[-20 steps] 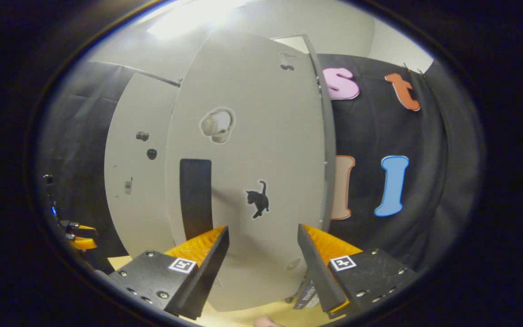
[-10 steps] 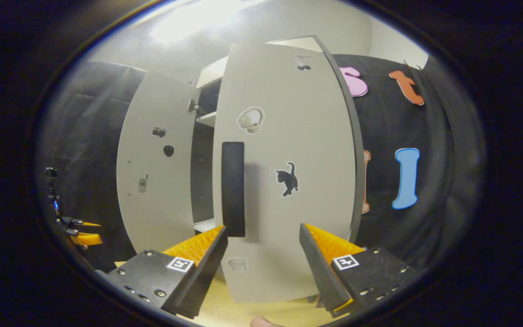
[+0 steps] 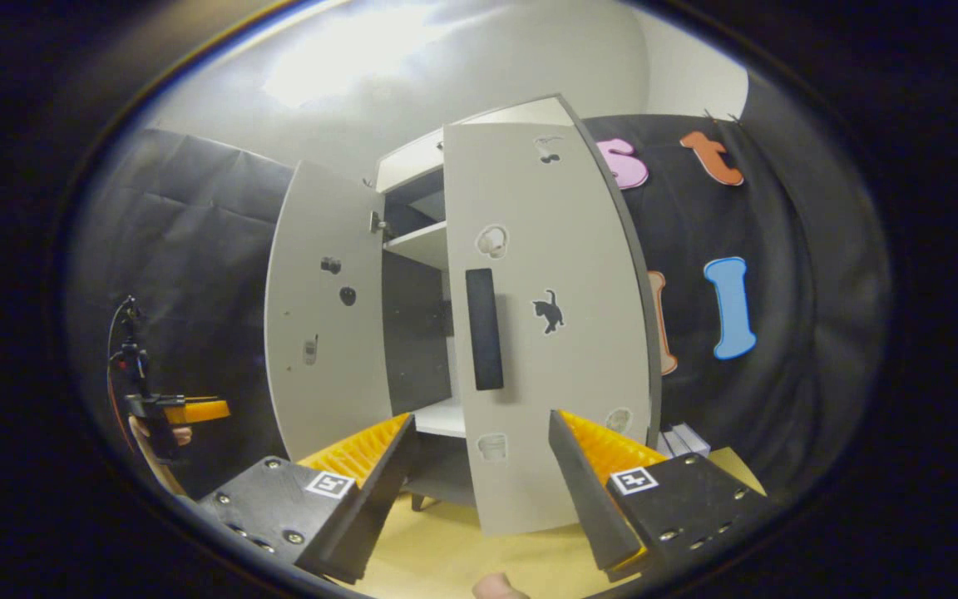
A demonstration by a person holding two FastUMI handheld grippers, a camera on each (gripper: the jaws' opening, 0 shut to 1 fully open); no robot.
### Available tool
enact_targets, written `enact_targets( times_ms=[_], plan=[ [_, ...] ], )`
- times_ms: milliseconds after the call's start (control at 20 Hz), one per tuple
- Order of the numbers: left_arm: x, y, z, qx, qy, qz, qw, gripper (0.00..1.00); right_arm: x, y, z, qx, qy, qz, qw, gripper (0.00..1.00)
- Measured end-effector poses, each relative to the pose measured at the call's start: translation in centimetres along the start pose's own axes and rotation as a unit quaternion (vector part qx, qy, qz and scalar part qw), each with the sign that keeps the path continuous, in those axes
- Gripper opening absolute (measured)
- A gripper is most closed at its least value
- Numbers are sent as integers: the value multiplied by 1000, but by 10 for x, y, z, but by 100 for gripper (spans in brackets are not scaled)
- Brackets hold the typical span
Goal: Grab one shoe with the right hand and put it into the shoe cabinet, grab the other shoe with the left hand and put it into the shoe cabinet; then close the right door with the right hand and the left door with the left hand.
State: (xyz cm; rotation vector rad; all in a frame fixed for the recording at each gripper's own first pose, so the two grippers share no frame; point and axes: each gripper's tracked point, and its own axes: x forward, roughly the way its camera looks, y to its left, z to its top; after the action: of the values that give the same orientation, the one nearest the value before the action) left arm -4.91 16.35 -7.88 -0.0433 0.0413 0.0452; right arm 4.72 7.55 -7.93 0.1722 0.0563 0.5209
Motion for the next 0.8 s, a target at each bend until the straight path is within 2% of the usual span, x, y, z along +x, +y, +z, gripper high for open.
enact_targets(
  times_ms=[50, 100, 150, 200, 250, 300, 400, 550, 650, 700, 800],
  plan=[
    [4, 4, 5, 0, -1, -5, 1000, 93, -8, 3, -4, -5, -2, -10, 1000, 96],
    [9, 7, 13, 0, -6, -14, 1000, 96, -20, 2, -6, -14, -4, -28, 1000, 96],
    [14, 11, 20, -2, -9, -22, 1000, 94, -29, -1, -10, -23, -2, -49, 999, 93],
    [20, 18, 23, -7, -10, -21, 1000, 96, -40, -7, -16, -30, 4, -75, 997, 92],
    [24, 29, 27, -14, -9, -14, 1000, 93, -51, -8, -20, -35, 8, -96, 995, 96],
    [30, 43, 31, -23, -6, -7, 1000, 96, -62, -8, -22, -36, 8, -107, 994, 96],
    [44, 62, 41, -30, -7, 6, 1000, 96, -79, -2, -31, -17, 11, -113, 993, 96],
    [66, 76, 63, -26, -22, 1, 999, 93, -96, -1, -39, 13, 11, -120, 993, 94],
    [86, 78, 69, -25, -15, 0, 1000, 95, -103, -3, -42, 11, 16, -129, 992, 96],
    [95, 73, 71, -22, -8, -8, 1000, 93, -104, -3, -41, 8, 16, -132, 991, 96],
    [115, 63, 75, -10, 2, -14, 1000, 96, -107, 0, -42, -1, 19, -131, 991, 93]
  ],
)
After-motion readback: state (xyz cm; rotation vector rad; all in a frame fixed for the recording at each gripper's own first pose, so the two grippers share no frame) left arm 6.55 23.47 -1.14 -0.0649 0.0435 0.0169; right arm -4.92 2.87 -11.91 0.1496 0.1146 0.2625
